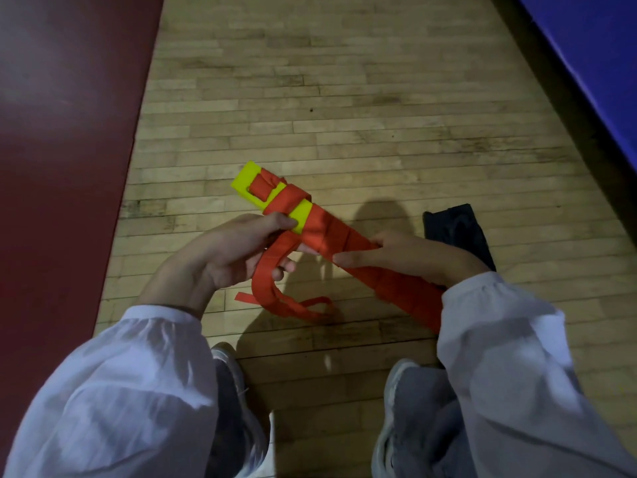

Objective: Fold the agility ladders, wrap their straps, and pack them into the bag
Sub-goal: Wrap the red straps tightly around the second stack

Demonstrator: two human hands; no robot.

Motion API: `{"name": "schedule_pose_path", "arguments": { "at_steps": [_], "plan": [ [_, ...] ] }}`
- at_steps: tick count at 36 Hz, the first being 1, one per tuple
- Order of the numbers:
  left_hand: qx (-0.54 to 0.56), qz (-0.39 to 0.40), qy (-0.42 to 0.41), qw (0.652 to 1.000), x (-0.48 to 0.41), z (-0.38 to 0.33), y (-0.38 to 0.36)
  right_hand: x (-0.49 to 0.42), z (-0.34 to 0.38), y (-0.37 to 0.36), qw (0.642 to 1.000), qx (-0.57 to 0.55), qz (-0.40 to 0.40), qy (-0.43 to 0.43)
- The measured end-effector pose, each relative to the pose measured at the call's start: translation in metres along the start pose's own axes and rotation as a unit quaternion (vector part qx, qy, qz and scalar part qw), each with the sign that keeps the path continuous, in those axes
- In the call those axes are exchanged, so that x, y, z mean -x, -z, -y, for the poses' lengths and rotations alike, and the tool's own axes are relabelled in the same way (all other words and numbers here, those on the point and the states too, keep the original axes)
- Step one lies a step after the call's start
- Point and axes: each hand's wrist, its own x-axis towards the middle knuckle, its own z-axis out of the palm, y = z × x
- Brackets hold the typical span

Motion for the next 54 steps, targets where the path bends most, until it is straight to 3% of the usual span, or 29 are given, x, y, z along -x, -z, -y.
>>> {"name": "schedule_pose_path", "arguments": {
  "at_steps": [9,17,22,26,29,35,37,54],
  "plan": [
    [-0.086,-0.044,0.032,0.995,-0.004,0.006,0.004,-0.006,0.0,-0.011,1.0,0.008,-0.006,0.007],
    [-0.096,-0.083,0.051,0.991,-0.008,0.007,0.001,-0.018,0.002,-0.025,0.985,0.138,-0.102,0.031],
    [-0.092,-0.152,0.019,0.984,-0.009,0.009,0.002,-0.023,0.004,-0.034,0.968,0.204,-0.132,0.066],
    [-0.097,-0.166,0.01,0.981,-0.008,0.004,0.003,-0.017,0.007,-0.028,0.987,0.119,-0.052,0.092],
    [-0.109,-0.16,-0.005,0.981,-0.004,0.001,0.008,-0.007,0.013,-0.019,0.997,0.058,0.011,0.043],
    [-0.112,-0.12,-0.016,0.986,0.001,-0.003,0.012,0.006,0.016,-0.011,0.989,-0.115,0.096,-0.006],
    [-0.117,-0.113,-0.024,0.986,0.003,-0.004,0.012,0.009,0.016,-0.01,0.986,-0.125,0.109,-0.015],
    [-0.119,-0.156,-0.022,0.98,-0.007,0.007,0.006,-0.015,0.009,-0.029,0.99,0.046,-0.117,0.07]
  ]
}}
